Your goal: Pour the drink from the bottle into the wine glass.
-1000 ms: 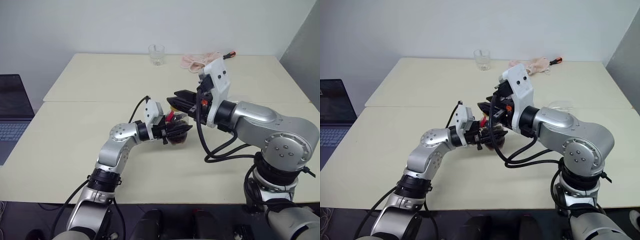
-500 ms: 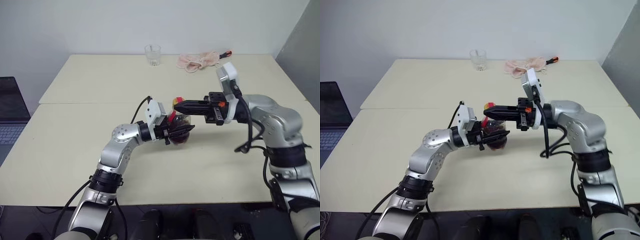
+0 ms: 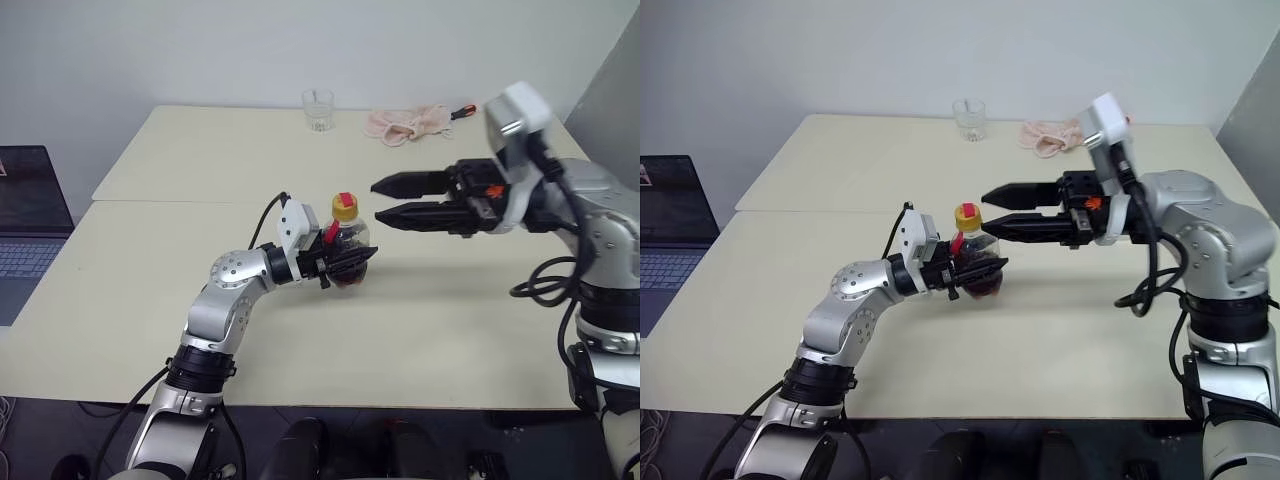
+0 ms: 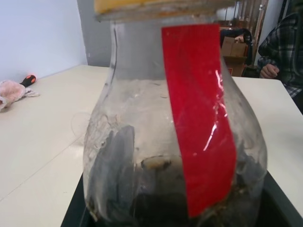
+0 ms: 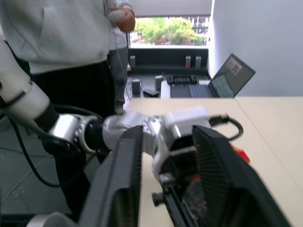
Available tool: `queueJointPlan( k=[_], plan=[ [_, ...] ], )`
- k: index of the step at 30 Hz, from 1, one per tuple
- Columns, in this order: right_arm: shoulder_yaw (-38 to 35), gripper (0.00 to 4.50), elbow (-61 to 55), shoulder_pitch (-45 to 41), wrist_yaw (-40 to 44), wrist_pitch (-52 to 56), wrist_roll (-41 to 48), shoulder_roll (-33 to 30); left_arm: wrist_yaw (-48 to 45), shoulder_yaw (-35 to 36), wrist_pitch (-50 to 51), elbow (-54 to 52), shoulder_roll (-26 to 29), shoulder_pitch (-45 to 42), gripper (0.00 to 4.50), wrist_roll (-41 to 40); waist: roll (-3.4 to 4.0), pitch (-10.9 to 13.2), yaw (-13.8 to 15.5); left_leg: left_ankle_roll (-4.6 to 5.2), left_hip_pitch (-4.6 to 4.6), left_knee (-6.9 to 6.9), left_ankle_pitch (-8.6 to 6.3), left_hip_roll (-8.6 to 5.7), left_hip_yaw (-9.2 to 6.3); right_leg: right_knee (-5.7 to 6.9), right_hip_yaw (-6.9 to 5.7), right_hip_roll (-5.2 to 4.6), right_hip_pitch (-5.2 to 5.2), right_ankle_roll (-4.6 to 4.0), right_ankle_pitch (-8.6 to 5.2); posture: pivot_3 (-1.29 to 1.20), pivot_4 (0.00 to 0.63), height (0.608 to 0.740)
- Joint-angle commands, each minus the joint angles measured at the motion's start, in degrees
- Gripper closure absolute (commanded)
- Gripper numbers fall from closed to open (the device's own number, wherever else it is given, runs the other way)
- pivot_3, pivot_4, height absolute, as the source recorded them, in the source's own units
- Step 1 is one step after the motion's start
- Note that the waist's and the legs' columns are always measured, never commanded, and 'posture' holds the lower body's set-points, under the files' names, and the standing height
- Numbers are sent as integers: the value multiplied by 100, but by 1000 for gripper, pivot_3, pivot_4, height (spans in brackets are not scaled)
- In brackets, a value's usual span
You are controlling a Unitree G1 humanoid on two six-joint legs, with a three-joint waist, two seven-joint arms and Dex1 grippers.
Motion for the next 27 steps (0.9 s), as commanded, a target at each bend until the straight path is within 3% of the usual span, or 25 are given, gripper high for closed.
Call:
queueJointPlan(
  k=[1,5,8,13,21,27],
  plan=[
    [-258,1262,-651,99,-1287,475,-11,-16,1,57,-203,14,-25,-140,2578,15,0,0,-6,0,0,0,0,0,0,0,0,0,0,0,0,0,150,740],
    [-23,0,-1388,157,-3102,967,-675,276,43,25,-366,324,-81,-296,2578,154,0,0,-18,-1,0,-3,1,1,2,4,2,0,-5,0,0,0,150,740],
    [-47,0,-1853,225,-4239,1819,-661,795,58,-6,-520,590,-162,-443,2578,271,0,0,-21,-2,-1,-4,1,1,3,5,5,-1,-7,0,0,0,150,740],
    [-72,0,-2414,345,-5158,2614,-515,1571,41,-14,-737,904,-248,-601,2578,394,0,0,-22,-2,-1,-4,2,-1,3,5,6,0,-7,0,0,0,150,740],
    [60,0,-2417,227,-6072,3269,-854,2410,41,-6,-950,1152,-305,-695,2578,530,2,-1,-38,-1,0,-5,2,-2,3,13,7,1,-11,0,0,0,150,740],
    [115,0,-2316,242,-6246,3232,-1113,2584,47,7,-999,1182,-337,-696,2578,572,2,-1,-44,-1,0,-4,2,-4,4,15,9,1,-12,0,0,0,150,740]
  ],
)
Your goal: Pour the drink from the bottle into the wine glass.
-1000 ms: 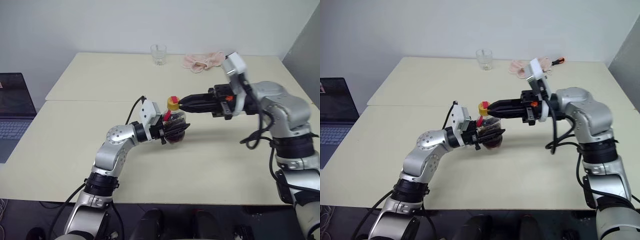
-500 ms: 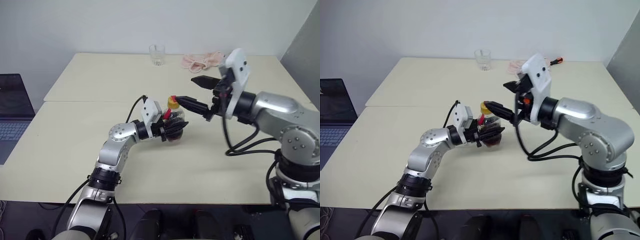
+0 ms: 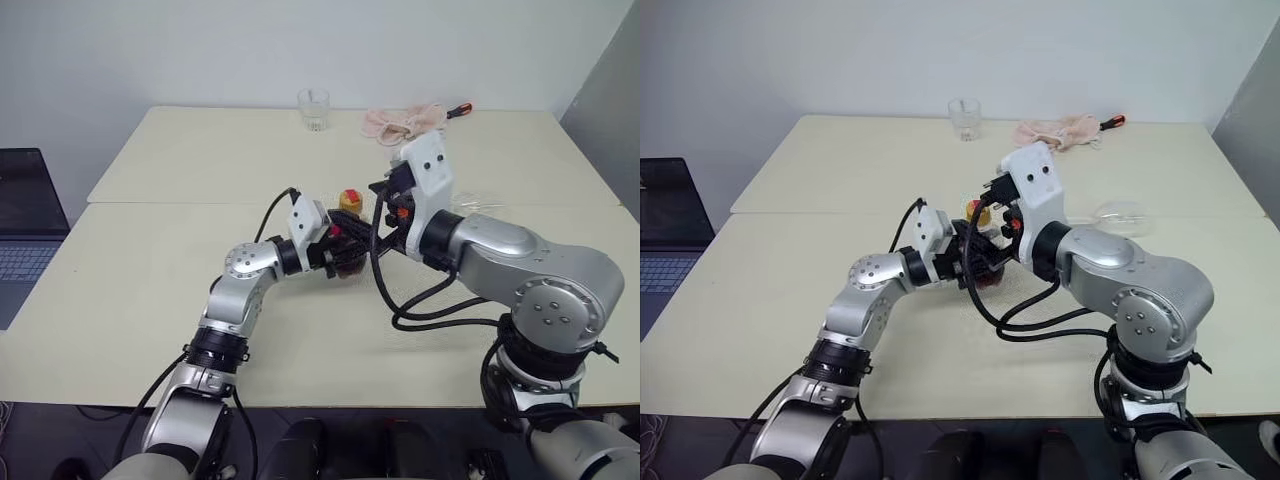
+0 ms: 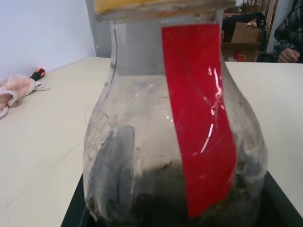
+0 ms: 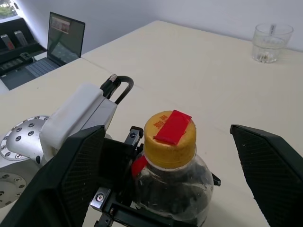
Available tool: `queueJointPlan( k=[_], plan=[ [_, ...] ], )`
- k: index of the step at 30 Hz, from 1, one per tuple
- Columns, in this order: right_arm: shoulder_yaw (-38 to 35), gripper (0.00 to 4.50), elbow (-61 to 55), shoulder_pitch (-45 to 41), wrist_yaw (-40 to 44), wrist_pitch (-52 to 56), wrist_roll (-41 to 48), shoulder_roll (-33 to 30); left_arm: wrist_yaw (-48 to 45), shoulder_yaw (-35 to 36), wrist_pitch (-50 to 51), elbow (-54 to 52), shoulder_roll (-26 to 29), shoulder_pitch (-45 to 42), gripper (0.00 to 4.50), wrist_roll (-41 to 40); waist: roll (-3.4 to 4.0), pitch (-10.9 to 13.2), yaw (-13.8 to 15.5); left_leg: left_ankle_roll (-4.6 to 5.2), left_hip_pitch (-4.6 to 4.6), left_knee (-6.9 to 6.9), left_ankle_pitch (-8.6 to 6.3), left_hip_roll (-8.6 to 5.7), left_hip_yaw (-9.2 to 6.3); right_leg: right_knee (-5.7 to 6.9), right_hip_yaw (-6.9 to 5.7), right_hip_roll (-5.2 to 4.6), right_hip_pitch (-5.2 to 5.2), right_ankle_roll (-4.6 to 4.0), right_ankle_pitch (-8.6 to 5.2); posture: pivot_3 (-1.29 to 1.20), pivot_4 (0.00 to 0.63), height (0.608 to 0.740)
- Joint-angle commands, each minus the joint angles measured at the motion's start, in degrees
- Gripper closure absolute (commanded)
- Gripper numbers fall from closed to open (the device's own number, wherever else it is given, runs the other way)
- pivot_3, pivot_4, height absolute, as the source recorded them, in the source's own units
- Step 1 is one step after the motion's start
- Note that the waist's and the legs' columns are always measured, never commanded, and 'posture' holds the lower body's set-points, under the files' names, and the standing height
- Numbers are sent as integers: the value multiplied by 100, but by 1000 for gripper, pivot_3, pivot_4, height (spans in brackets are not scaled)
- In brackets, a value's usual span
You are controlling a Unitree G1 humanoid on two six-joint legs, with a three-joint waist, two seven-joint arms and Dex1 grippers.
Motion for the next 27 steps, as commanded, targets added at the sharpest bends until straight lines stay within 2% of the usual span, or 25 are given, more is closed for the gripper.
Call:
queueJointPlan(
  k=[1,4,10,11,14,16,18,21,25,27],
  plan=[
    [-46,174,-47,-138,-83,-72,-154,66,22,63,-166,-179,-12,-120,2578,-25,0,0,-1,0,0,0,0,0,0,0,0,0,0,0,0,0,150,740],
    [-57,929,-8,-155,-61,-101,-217,96,28,72,-162,-216,5,-83,2578,-29,0,0,-6,0,0,0,0,0,0,1,0,0,-1,0,0,0,150,740],
    [-213,3048,151,-152,-93,-61,-252,318,56,61,-148,-271,8,-34,2578,-29,1,0,-10,0,0,0,0,0,0,5,1,0,-2,0,0,0,150,740],
    [-212,3277,167,-151,-83,-55,-259,314,65,61,-143,-281,10,-30,2578,-31,1,0,-10,0,0,0,0,0,0,5,1,0,-2,0,0,0,150,740],
    [-271,3279,269,-196,123,-226,-144,280,94,67,-137,-286,17,-37,2578,-33,1,0,-10,0,0,0,0,0,0,5,1,0,-2,0,0,0,150,740],
    [-229,3279,337,-114,1370,-1214,202,-104,113,64,-109,-314,10,-41,2578,-47,0,0,-5,0,0,1,0,-1,0,4,1,1,-1,0,0,0,150,740],
    [-253,3279,752,-10,2796,-1663,701,-560,109,59,-82,-304,-11,-63,2578,-65,0,0,12,1,0,3,0,-4,0,-1,-2,1,1,1,0,0,150,740],
    [181,3279,1912,-43,5315,-3101,485,-1366,62,26,-23,-360,-42,-41,2587,-92,0,0,4,4,0,4,-1,-7,1,-13,-5,1,11,10,5,0,150,740],
    [921,3279,3922,-844,6926,-4579,-438,-1688,66,-38,108,-583,-44,-15,2596,-121,1,1,-103,9,6,4,-4,0,12,-7,0,7,9,12,6,0,150,740],
    [1114,3279,4445,-1105,7463,-4980,-673,-1744,82,-14,178,-700,-7,8,2596,-145,1,1,-152,7,6,0,-3,7,6,-9,-5,10,7,11,5,0,150,740]
  ],
)
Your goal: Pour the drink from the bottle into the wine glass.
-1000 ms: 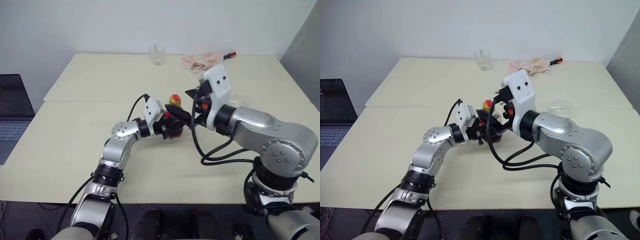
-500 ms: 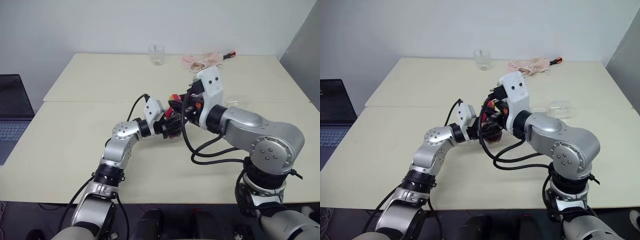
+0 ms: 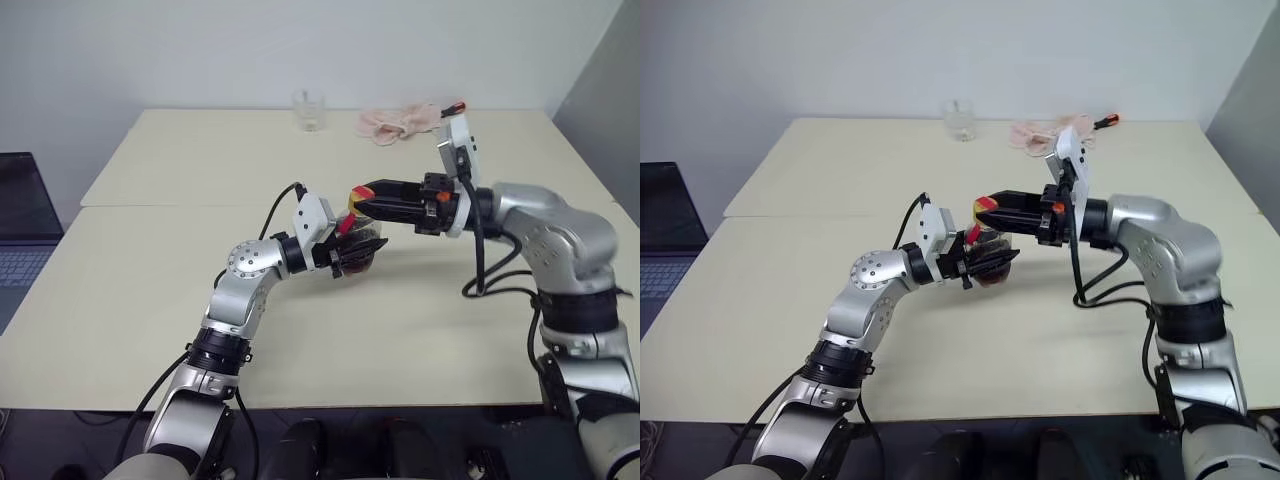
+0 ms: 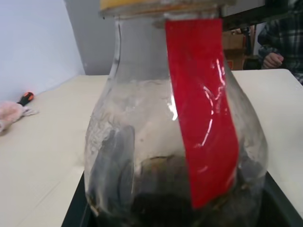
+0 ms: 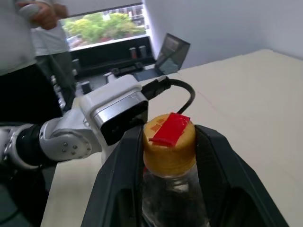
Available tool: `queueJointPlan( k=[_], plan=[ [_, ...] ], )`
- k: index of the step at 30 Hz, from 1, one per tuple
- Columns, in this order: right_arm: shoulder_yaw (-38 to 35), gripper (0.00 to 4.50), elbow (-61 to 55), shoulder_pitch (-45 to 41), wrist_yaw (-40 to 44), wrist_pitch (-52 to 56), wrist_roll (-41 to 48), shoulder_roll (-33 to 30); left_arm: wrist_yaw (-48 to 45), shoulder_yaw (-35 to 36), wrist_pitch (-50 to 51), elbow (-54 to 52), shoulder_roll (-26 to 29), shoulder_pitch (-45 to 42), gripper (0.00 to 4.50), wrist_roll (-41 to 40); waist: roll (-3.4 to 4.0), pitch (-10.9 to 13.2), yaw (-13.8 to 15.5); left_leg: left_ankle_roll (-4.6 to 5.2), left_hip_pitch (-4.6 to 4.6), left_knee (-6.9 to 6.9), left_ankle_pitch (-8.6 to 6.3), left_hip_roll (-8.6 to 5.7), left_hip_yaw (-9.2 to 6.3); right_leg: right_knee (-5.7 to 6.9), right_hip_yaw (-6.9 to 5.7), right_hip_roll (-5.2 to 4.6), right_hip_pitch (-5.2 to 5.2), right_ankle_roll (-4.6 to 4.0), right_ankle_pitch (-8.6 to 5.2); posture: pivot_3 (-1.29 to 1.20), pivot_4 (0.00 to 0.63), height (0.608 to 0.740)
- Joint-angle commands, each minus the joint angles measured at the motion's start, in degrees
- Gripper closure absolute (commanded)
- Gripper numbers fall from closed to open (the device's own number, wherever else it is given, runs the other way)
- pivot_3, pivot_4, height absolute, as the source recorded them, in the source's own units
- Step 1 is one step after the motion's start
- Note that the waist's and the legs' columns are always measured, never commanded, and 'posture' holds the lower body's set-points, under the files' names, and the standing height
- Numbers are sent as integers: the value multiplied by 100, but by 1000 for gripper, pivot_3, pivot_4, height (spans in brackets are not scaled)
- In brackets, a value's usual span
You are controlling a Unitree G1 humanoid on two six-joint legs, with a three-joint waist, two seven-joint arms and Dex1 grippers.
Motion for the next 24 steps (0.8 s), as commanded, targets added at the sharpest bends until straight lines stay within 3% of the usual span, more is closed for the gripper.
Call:
queueJointPlan(
  k=[1,7,16,19,24],
  plan=[
    [412,3279,508,-507,1281,-877,-166,41,88,86,142,-281,25,-15,2598,-106,0,0,-17,-1,0,-4,0,1,-1,-2,0,0,-2,-1,-1,0,150,740],
    [358,3279,512,-609,1513,-840,-184,-88,127,166,238,-470,174,171,2602,-102,0,0,30,-3,-3,-2,0,-1,-5,-9,3,-5,-1,-1,0,0,150,740],
    [-330,53,-951,-265,631,146,471,-242,129,148,235,-391,134,96,2605,-97,0,0,146,-4,-6,8,-1,-7,-9,-8,5,-9,-1,-1,0,0,150,740],
    [-720,0,-1844,48,-455,726,553,-358,122,147,207,-327,128,70,2606,-105,0,0,152,-4,-7,9,-1,-7,-14,-7,2,-10,1,-1,0,0,150,740],
    [-649,0,-3012,209,-2658,2249,297,-82,148,148,120,-181,115,48,2606,-69,0,0,149,-4,-7,8,-1,-8,-14,-1,6,-11,-4,-2,0,0,150,740]
  ],
)
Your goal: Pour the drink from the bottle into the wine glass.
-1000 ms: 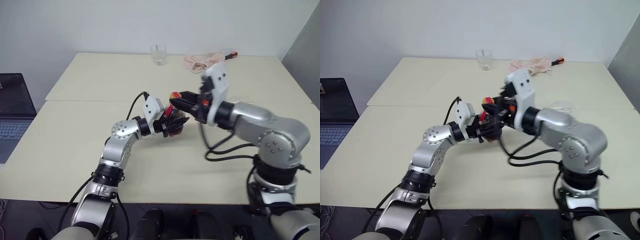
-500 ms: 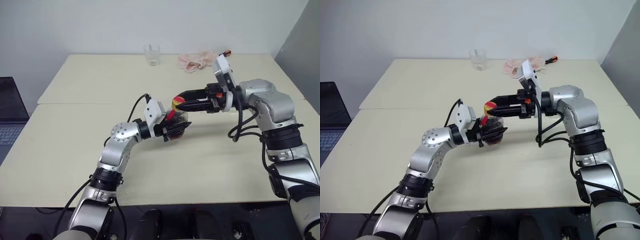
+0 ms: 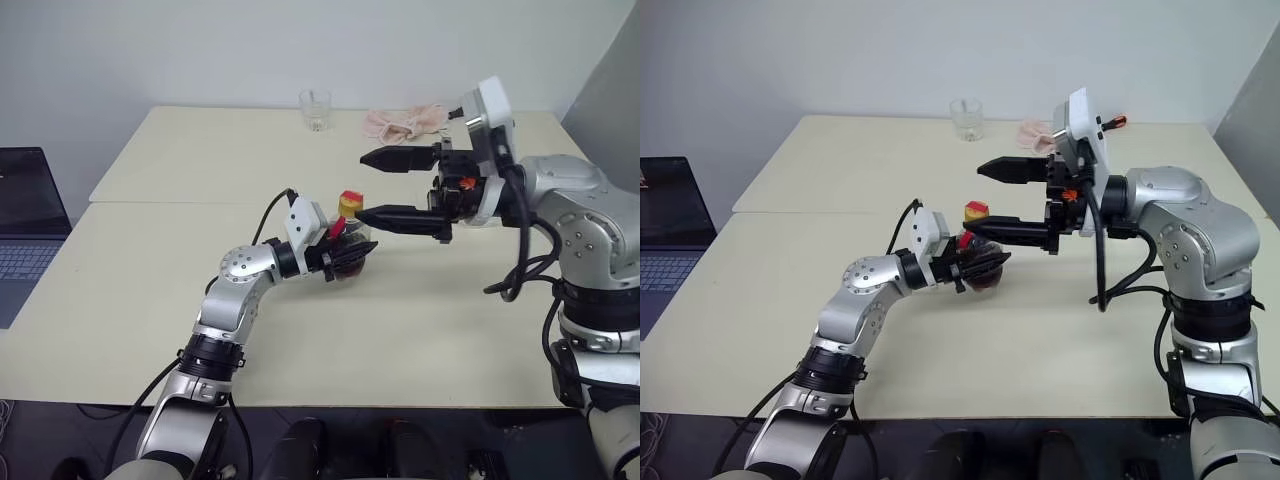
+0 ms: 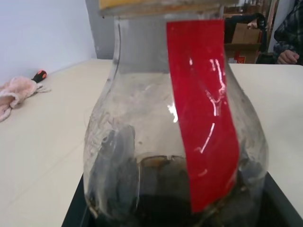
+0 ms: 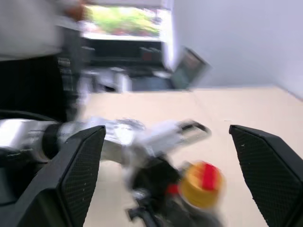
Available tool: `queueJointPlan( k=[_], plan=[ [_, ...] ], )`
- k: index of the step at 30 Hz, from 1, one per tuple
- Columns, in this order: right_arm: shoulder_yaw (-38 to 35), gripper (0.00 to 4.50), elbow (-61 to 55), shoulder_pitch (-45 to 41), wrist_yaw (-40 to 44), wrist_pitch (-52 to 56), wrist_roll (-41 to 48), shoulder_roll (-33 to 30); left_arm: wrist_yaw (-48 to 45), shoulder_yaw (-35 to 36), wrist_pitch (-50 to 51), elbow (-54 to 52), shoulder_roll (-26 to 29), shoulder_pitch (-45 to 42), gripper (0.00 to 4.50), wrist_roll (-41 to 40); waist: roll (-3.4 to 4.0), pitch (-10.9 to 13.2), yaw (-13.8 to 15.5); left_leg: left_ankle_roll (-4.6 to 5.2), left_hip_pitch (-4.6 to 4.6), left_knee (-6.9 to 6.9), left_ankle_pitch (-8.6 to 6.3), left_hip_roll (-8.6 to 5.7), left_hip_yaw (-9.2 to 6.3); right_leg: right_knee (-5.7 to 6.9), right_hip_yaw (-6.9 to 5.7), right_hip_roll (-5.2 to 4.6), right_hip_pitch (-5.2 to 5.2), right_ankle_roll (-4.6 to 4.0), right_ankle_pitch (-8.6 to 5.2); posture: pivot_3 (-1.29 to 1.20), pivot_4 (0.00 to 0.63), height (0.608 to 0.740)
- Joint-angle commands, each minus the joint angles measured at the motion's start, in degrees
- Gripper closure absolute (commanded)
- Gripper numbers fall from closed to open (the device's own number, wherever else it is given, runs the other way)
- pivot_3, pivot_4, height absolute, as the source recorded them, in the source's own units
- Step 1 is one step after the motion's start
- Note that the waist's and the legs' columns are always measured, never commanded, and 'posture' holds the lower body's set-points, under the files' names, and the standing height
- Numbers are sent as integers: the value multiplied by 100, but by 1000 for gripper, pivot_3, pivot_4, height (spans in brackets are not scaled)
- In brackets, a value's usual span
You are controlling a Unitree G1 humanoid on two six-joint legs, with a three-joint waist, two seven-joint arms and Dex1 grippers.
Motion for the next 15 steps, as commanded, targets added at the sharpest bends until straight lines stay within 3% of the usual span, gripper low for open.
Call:
queueJointPlan(
  k=[1,6,15],
  plan=[
    [-66,0,-912,57,-1403,1004,-82,240,66,71,-179,-1,-40,-144,2606,6,0,0,-10,0,0,-1,0,0,1,1,2,0,-1,0,0,0,150,740],
    [-440,0,-1594,38,-2861,2008,-94,1133,169,70,-311,222,-137,-237,2606,93,0,0,-9,0,0,-6,0,0,2,1,4,0,-3,0,0,0,150,740],
    [-312,0,-2074,122,-4275,2946,-522,2224,120,41,-486,492,-204,-345,2606,123,3,-2,-17,0,1,-3,1,-4,2,11,6,0,-4,0,0,0,150,740]
  ],
)
